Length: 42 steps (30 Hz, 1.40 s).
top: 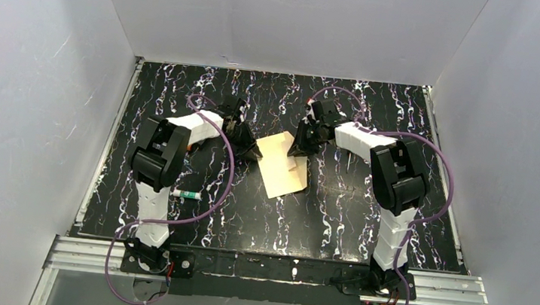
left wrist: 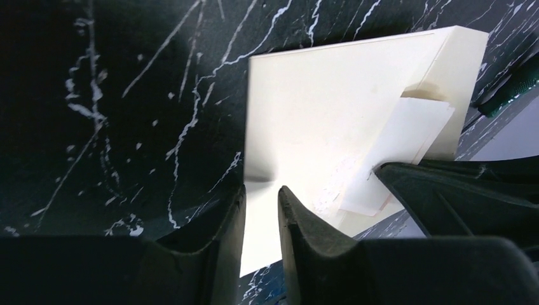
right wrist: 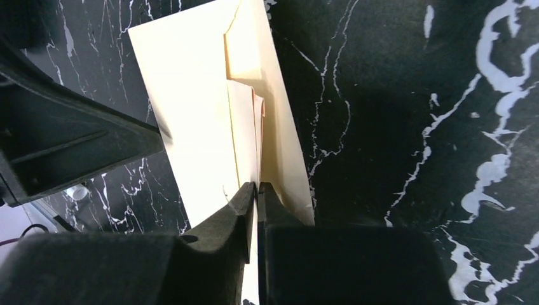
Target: Place the letter into the envelope and seal it
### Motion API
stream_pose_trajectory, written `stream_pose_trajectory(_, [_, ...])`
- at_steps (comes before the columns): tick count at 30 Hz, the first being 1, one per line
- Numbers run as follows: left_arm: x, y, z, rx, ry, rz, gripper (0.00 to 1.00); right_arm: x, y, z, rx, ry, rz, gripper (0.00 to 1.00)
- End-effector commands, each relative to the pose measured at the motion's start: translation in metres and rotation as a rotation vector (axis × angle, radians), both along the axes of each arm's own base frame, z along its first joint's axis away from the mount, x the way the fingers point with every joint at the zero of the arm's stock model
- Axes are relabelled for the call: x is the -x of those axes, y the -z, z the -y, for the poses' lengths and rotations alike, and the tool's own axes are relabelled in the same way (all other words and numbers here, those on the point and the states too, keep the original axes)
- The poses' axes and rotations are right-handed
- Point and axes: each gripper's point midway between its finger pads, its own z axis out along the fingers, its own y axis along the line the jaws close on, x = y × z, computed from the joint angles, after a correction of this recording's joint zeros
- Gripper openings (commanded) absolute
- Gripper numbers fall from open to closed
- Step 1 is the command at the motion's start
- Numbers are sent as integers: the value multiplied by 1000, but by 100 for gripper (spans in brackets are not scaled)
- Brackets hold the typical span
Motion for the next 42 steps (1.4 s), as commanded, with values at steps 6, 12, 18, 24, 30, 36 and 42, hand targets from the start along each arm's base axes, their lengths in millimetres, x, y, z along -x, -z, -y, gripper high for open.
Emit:
stream_pose_trajectory(6, [4,13,1,-13,10,-41,23,-1,-8,-24,-75,-32,-11,18])
stream_pose_trajectory(12, [5,12,-6,-57,13,-34,24,-16,-29,-5,-29,24,18,45])
stream_pose_trajectory(18, [6,14,-8,-63,23,-35,25,-25,-33,17,3,92,11,58])
stream_pose_trajectory(24, [-1,4,2,-12,37,-5,28,-26,-25,22,42,124,-11,46])
stream_pose_trajectory(30, [-11,-17,15,77,47,69,31,-17,-20,29,181,172,-36,50])
stream_pose_trajectory(36, [-15,-46,24,154,63,249,32,4,-15,20,234,176,-23,61])
stream_pose_trajectory(42, [11,-64,54,225,184,327,30,20,-14,16,207,245,-85,62])
